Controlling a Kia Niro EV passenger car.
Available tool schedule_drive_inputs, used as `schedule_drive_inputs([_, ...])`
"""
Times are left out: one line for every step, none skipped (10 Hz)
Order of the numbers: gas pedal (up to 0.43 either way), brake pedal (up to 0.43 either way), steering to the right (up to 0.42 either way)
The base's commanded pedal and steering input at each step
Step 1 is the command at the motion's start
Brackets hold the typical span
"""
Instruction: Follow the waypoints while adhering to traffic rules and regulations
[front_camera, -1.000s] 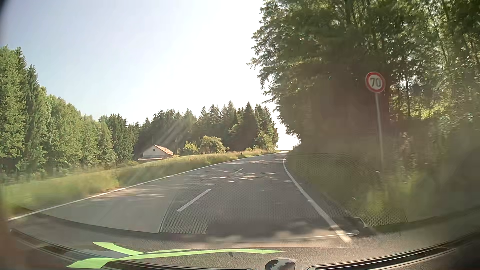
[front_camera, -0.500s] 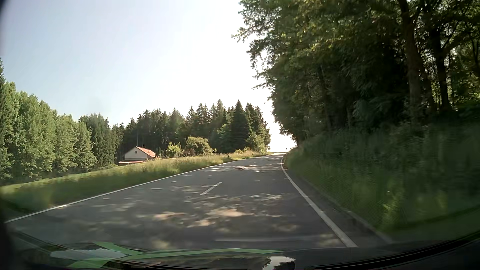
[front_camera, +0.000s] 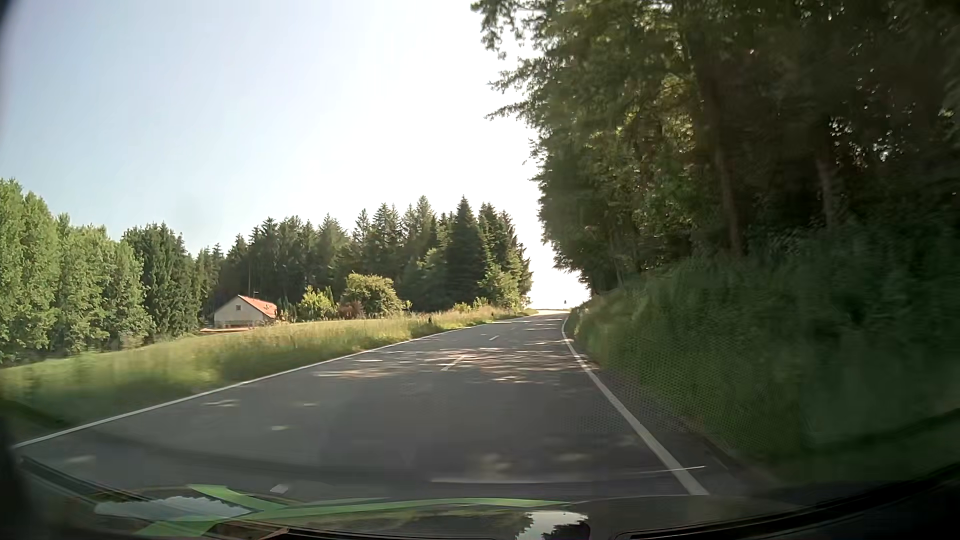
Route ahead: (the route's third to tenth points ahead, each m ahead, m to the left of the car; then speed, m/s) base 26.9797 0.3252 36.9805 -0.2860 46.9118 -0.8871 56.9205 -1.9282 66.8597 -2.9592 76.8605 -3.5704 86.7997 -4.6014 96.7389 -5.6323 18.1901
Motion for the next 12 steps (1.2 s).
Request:
schedule_drive_inputs([0.350, 0.000, 0.010])
schedule_drive_inputs([0.350, 0.000, 0.010])
schedule_drive_inputs([0.350, 0.000, 0.010])
schedule_drive_inputs([0.339, 0.000, 0.011])
schedule_drive_inputs([0.339, 0.000, 0.012])
schedule_drive_inputs([0.339, 0.000, 0.012])
schedule_drive_inputs([0.339, 0.000, 0.013])
schedule_drive_inputs([0.339, 0.000, 0.013])
schedule_drive_inputs([0.339, 0.000, 0.013])
schedule_drive_inputs([0.339, 0.000, 0.014])
schedule_drive_inputs([0.339, 0.000, 0.013])
schedule_drive_inputs([0.350, 0.000, 0.013])
